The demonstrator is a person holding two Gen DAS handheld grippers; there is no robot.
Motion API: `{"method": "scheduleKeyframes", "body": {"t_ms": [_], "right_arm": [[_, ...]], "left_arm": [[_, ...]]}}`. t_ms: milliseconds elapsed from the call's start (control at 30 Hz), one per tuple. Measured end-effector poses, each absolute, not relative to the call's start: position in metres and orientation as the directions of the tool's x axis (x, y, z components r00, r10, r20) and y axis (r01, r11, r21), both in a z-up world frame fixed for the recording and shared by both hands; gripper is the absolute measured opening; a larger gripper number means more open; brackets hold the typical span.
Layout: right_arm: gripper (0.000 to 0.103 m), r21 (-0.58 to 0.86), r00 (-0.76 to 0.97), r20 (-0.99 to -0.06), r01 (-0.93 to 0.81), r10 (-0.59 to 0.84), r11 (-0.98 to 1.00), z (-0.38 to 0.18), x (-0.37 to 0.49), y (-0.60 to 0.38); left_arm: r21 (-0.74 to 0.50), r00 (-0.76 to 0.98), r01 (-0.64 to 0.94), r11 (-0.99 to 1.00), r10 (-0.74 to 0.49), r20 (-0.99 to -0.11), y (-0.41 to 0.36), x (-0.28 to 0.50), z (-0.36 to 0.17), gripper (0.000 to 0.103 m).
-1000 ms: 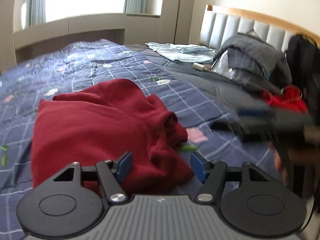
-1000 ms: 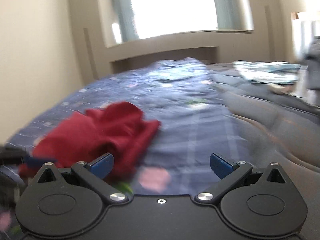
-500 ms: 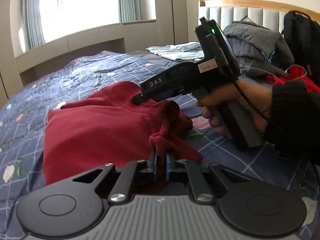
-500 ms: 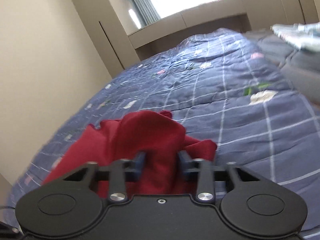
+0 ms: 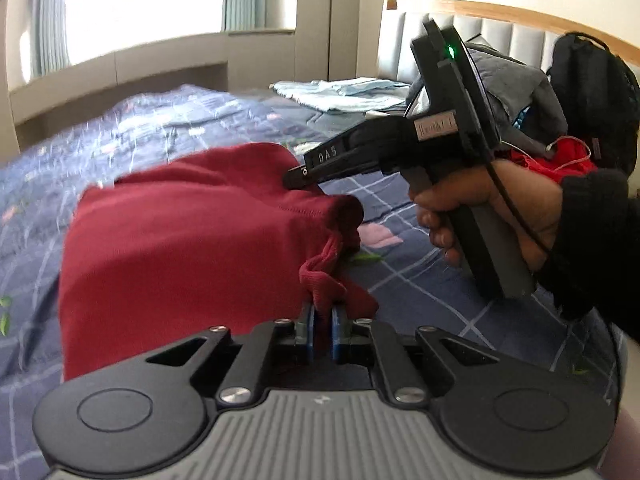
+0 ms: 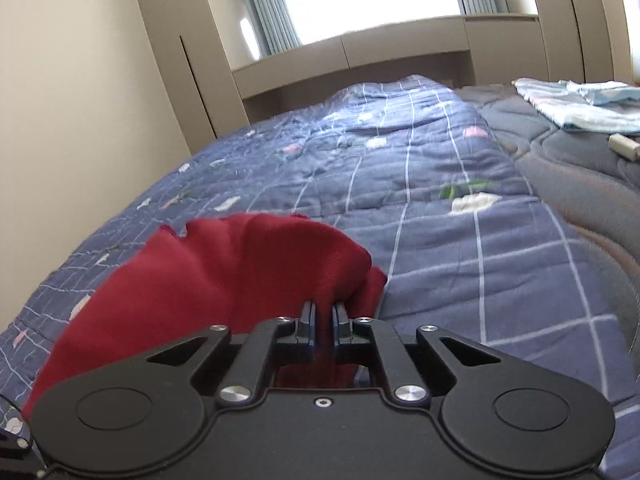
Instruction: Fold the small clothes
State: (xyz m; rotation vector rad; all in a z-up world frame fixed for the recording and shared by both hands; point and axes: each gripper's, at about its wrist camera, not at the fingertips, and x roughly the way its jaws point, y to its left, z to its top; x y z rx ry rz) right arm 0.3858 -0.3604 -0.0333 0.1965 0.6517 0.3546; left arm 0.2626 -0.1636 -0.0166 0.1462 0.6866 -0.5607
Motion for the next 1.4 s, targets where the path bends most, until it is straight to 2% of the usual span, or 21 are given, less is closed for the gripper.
{"method": "scheduleKeyframes", "body": {"t_ms": [33, 67, 100, 133, 167, 200, 300, 367, 467, 533, 600, 667, 733, 900, 1000, 1100, 1200, 1400], "right_arm": [[0.015, 0.28, 0.743, -0.554, -0.258, 0.375, 0.925, -0.033, 0.385, -0.359], [0.023, 0.262, 0.753, -0.55, -0.256, 0.362, 0.93, -0.03, 0.383, -0.358], [0.037, 0.246, 0.761, -0.547, -0.251, 0.348, 0.936, -0.028, 0.382, -0.356], [0.044, 0.226, 0.771, -0.546, -0.24, 0.327, 0.944, -0.025, 0.38, -0.356], [0.062, 0.2, 0.783, -0.539, -0.237, 0.309, 0.951, -0.021, 0.378, -0.355], [0.079, 0.177, 0.795, -0.53, -0.236, 0.295, 0.955, -0.018, 0.378, -0.355], [0.103, 0.068, 0.841, -0.485, -0.236, 0.238, 0.969, -0.004, 0.376, -0.343], [0.102, 0.01, 0.855, -0.465, -0.255, 0.23, 0.967, 0.001, 0.382, -0.329], [0.102, -0.076, 0.849, -0.476, -0.3, 0.23, 0.951, 0.002, 0.4, -0.301], [0.102, -0.124, 0.842, -0.48, -0.341, 0.245, 0.932, -0.004, 0.412, -0.283], [0.102, -0.192, 0.845, -0.483, -0.36, 0.232, 0.913, -0.01, 0.423, -0.268], [0.102, -0.287, 0.864, -0.476, -0.329, 0.164, 0.9, -0.019, 0.433, -0.259], [0.102, -0.322, 0.874, -0.475, -0.282, 0.103, 0.904, -0.027, 0.442, -0.262], [0.102, -0.226, 0.869, -0.484, -0.233, 0.098, 0.946, -0.045, 0.444, -0.287], [0.102, -0.092, 0.855, -0.5, -0.21, 0.137, 0.973, -0.057, 0.445, -0.306], [0.102, 0.083, 0.798, -0.558, -0.22, 0.228, 0.972, -0.061, 0.461, -0.326], [0.102, 0.211, 0.775, -0.553, -0.225, 0.306, 0.951, -0.059, 0.464, -0.342], [0.102, 0.144, 0.82, -0.528, -0.169, 0.221, 0.975, -0.035, 0.417, -0.35]], "left_arm": [[-0.074, 0.626, 0.535, 0.842, -0.454, -0.634, -0.16, 0.262, -0.014, 0.016], [-0.094, 0.623, 0.532, 0.842, -0.464, -0.63, -0.156, 0.261, -0.011, 0.03], [-0.116, 0.618, 0.529, 0.84, -0.476, -0.626, -0.151, 0.26, -0.007, 0.043], [-0.139, 0.618, 0.518, 0.844, -0.482, -0.621, -0.145, 0.26, -0.002, 0.072], [-0.16, 0.628, 0.498, 0.852, -0.482, -0.611, -0.139, 0.262, 0.002, 0.087], [-0.182, 0.639, 0.474, 0.862, -0.479, -0.602, -0.13, 0.262, 0.007, 0.089], [-0.241, 0.657, 0.407, 0.881, -0.465, -0.593, -0.102, 0.274, 0.022, 0.092], [-0.222, 0.709, 0.282, 0.933, -0.359, -0.606, -0.085, 0.291, 0.029, 0.103], [-0.18, 0.764, 0.062, 0.982, -0.163, -0.624, -0.06, 0.328, 0.033, 0.103], [-0.175, 0.783, -0.044, 0.984, -0.075, -0.618, -0.043, 0.36, 0.03, 0.103], [-0.151, 0.772, -0.118, 0.981, -0.005, -0.635, -0.033, 0.394, 0.021, 0.103], [-0.13, 0.759, -0.146, 0.981, 0.027, -0.651, -0.028, 0.421, 0.009, 0.102], [-0.098, 0.733, -0.168, 0.981, 0.057, -0.678, -0.028, 0.448, -0.006, 0.102], [-0.063, 0.682, -0.171, 0.983, 0.072, -0.728, -0.042, 0.468, -0.042, 0.103], [-0.09, 0.689, -0.184, 0.979, 0.063, -0.722, -0.042, 0.469, -0.052, 0.103], [-0.082, 0.687, -0.179, 0.98, 0.065, -0.724, -0.041, 0.473, -0.056, 0.103], [-0.073, 0.69, -0.167, 0.983, 0.064, -0.721, -0.041, 0.473, -0.053, 0.103], [-0.048, 0.725, -0.155, 0.987, 0.08, -0.684, -0.04, 0.442, -0.026, 0.102]]}}
